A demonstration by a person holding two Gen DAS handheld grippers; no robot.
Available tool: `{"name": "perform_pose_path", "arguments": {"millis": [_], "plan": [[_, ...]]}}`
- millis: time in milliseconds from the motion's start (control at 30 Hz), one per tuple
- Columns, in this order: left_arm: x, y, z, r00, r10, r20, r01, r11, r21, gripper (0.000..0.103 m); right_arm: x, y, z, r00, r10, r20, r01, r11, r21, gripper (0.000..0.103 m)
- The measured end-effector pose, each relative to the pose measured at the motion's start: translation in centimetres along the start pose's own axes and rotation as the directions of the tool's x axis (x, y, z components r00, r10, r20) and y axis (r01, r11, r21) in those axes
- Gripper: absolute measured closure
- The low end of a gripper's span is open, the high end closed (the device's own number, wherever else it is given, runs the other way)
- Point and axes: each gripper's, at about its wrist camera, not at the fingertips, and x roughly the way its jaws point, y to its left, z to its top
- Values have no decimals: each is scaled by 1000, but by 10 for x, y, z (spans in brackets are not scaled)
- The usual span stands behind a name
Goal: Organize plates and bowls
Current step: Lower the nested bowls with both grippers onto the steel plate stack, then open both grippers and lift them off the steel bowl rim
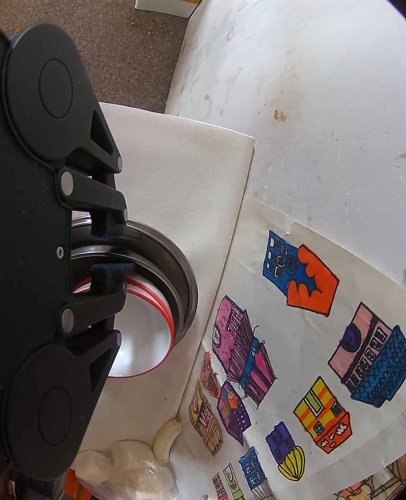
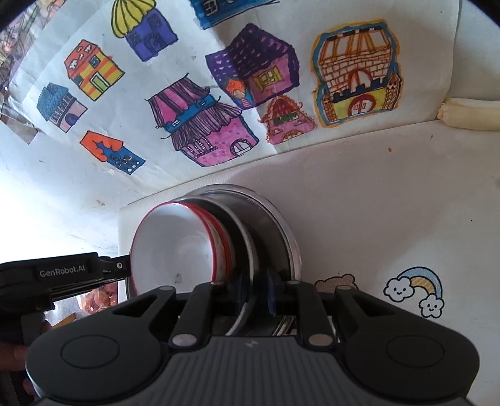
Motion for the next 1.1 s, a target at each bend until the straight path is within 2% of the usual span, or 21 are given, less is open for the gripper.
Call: {"name": "perform_pose_path", "arguments": {"millis": [167,233,500,567,600,667,733,867,967,1100], "plan": [[-5,1,-2,1000,9,17,-9,1000,-1,84,-4,-1,-2,1000,-9,10,9,1000,4,79],[-7,0,-2,999,19,29,-19,1000,2,77,-6,-1,-4,1000,-12,20,12,1000,6,77],[-14,1,-2,997,58,52,-59,998,6,60,-15,1,-11,998,-30,50,29,999,13,71],[-17,2,-3,996,65,56,-65,998,6,57,-17,2,-12,997,-56,58,55,998,11,61],[-19,2,-3,996,65,58,-66,998,4,51,-19,2,-13,995,-71,67,70,997,12,46],[-22,2,-4,995,78,66,-78,997,5,45,-23,-1,-15,994,-72,79,70,997,25,43],[-24,2,-4,994,80,71,-81,997,7,44,-27,-4,-18,994,-70,85,67,997,34,37],[-28,1,-6,994,83,76,-84,997,1,41,-33,-4,-22,992,-71,101,68,997,34,32],[-32,0,-8,993,86,87,-86,996,0,31,-37,-4,-24,992,-57,112,53,998,37,23],[-38,-1,-10,992,83,94,-84,996,4,30,-44,1,-27,991,-44,128,41,999,26,18]]}}
